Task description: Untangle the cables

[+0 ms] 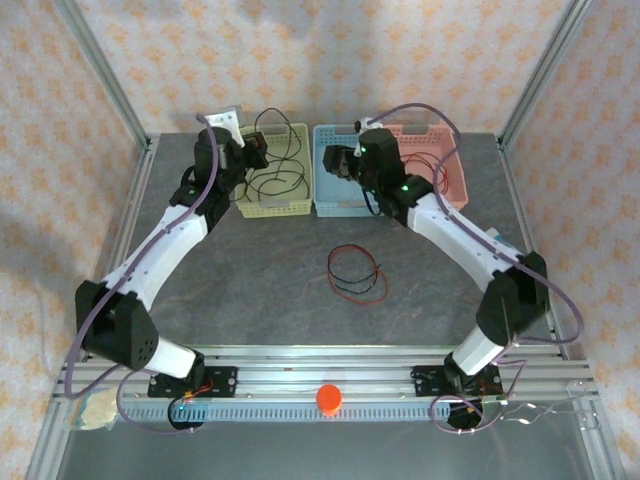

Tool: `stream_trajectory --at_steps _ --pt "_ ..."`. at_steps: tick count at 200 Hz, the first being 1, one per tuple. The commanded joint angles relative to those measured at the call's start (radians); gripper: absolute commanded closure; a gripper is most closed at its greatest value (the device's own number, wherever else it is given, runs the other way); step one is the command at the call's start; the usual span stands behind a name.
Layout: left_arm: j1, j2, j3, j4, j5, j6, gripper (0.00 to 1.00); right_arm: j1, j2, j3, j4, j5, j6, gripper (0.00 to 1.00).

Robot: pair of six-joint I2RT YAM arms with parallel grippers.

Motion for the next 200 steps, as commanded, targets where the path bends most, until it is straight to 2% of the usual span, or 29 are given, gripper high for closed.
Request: stream_trajectory --at_steps 1,58,120,171,190,200 --pt "0.028 0.072 0.062 0.029 0.012 0.001 1.0 -0.002 0.072 0.093 0.012 -0.045 0.0 0.38" --pt "0.064 0.286 0.192 0.045 0.025 -0.035 1.0 -0.002 0.177 0.18 -0.012 -0.086 0.0 0.38" --pt "0.08 0.484 0.284 0.022 0.075 -0.048 1.0 0.0 0.114 0.099 -0.019 -0.069 -0.013 0.37" --pt "0.087 0.614 0.369 -0.086 0.088 -0.05 1.0 0.0 0.077 0.037 -0.012 -0.079 -0.01 0.37" --pt "0.088 0.625 0.378 -0.112 0.09 -0.047 0.86 0.0 0.065 0.026 -0.009 -0.081 -0.008 0.36" --pt "0.089 0.621 0.376 -0.117 0.096 -0.043 0.75 0.0 0.058 0.021 -0.009 -0.08 -0.009 0.36"
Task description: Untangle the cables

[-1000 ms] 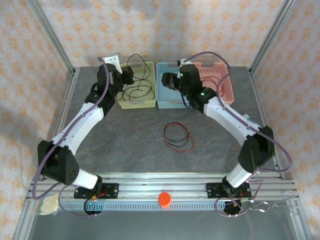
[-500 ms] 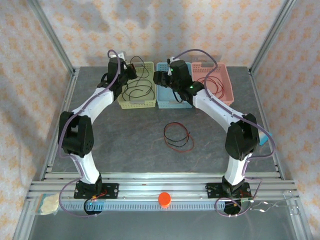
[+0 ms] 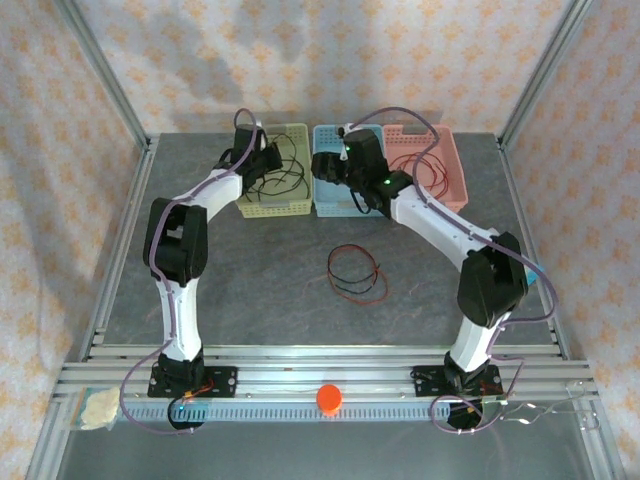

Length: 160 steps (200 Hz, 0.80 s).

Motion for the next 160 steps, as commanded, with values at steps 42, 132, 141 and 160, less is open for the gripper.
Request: stream_trajectory --at_steps 42,132,141,160 --pt "0.013 -0.066 0.02 -0.1 -0.045 -0.003 0.4 0.0 -0.093 -0.032 -0.012 0.007 -0.009 0.36" --pt "-0.024 -0.363 -0.225 -0.088 -0.131 0.018 0.18 0.0 -0.248 -0.213 -0.007 0.115 0.06 0.33" --pt "-0.037 -0.399 -0.265 -0.072 -0.124 0.021 0.18 0.0 -0.258 -0.237 -0.009 0.119 0.054 0.32" --pt "-0.085 -0.479 -0.351 -0.042 -0.128 0.037 0.18 0.0 -0.289 -0.297 -0.016 0.15 0.08 0.27"
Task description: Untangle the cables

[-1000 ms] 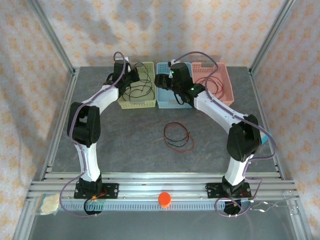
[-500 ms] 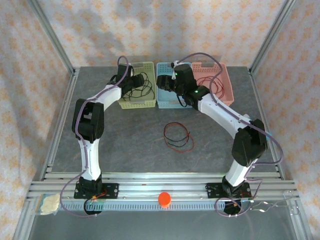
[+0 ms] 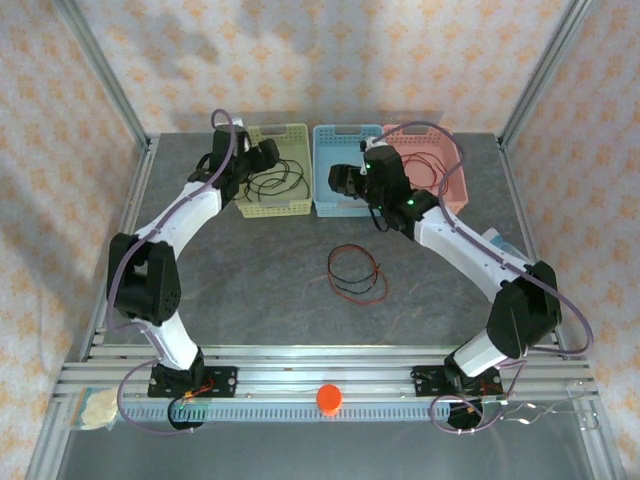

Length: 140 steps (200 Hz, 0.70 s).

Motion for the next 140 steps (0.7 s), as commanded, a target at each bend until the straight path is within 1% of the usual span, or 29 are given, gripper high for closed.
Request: stream_trajectory --at_steps 1,13,35,56,71,89,96,107,140 --pt "-0.062 -0.082 -0.097 0.032 -0.022 0.035 0.18 0.0 -0.052 -0.061 -0.009 0.072 0.042 0.26" --pt "-0.105 -0.13 -0.148 0.047 -0.041 0.045 0.18 0.0 -0.074 -0.105 -0.008 0.078 0.051 0.22" --pt "-0.185 -0.2 -0.238 0.067 -0.068 0.046 0.18 0.0 -0.13 -0.202 0.003 0.077 0.044 0.21" --pt "-0.262 -0.253 -0.319 0.085 -0.094 0.023 0.18 0.0 -0.199 -0.297 0.0 0.13 0.058 0.25" --pt "-0.314 -0.277 -0.371 0.1 -0.104 0.006 0.18 0.0 -0.221 -0.324 -0.058 0.172 0.071 0.29" --pt "-0.367 -0.297 -0.417 0.101 -0.144 -0.025 0.18 0.0 -0.233 -0.35 -0.125 0.156 0.068 0.33" --pt "-0.383 -0.307 -0.445 0.121 -0.148 -0.046 0.18 0.0 -0.243 -0.371 -0.124 0.129 0.067 0.33" --pt "-0.412 -0.323 -0.492 0.164 -0.146 -0.081 0.18 0.0 -0.252 -0.393 -0.13 0.121 0.088 0.33" --pt "-0.517 -0.335 -0.593 0.233 -0.197 -0.157 0.18 0.0 -0.237 -0.438 -0.181 0.138 0.15 0.33"
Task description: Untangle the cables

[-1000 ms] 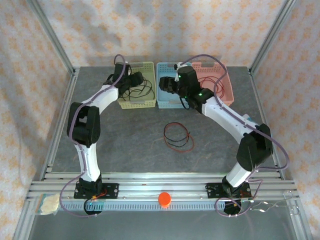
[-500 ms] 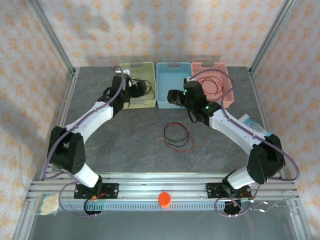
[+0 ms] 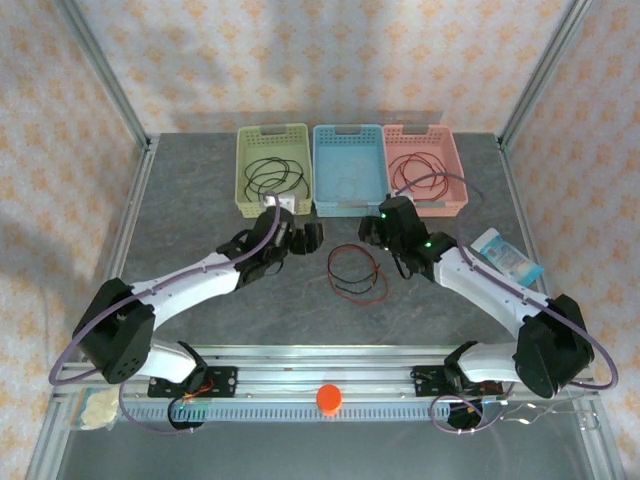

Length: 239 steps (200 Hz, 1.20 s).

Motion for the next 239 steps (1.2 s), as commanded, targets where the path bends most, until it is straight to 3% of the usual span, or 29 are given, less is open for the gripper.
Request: stream_trajectory --at_steps 1,48,92,162,239 --pt "-0.064 -0.023 -0.053 0.091 -0.07 -0.083 0.18 0.0 -0.004 -0.037 -0.07 0.029 0.063 0.33" --pt "-0.154 0.004 -0.144 0.179 -0.097 -0.176 0.18 0.001 0.056 -0.077 -0.107 -0.042 0.106 0.33" --pt "-0.155 0.019 -0.215 0.26 -0.083 -0.245 0.18 0.009 0.142 -0.072 -0.115 -0.052 0.136 0.32" --pt "-0.15 0.041 -0.198 0.242 -0.094 -0.237 0.19 0.038 0.258 -0.014 -0.131 -0.036 0.133 0.33" --pt "-0.142 0.068 -0.171 0.222 -0.083 -0.229 0.2 0.057 0.318 0.011 -0.136 -0.035 0.125 0.49"
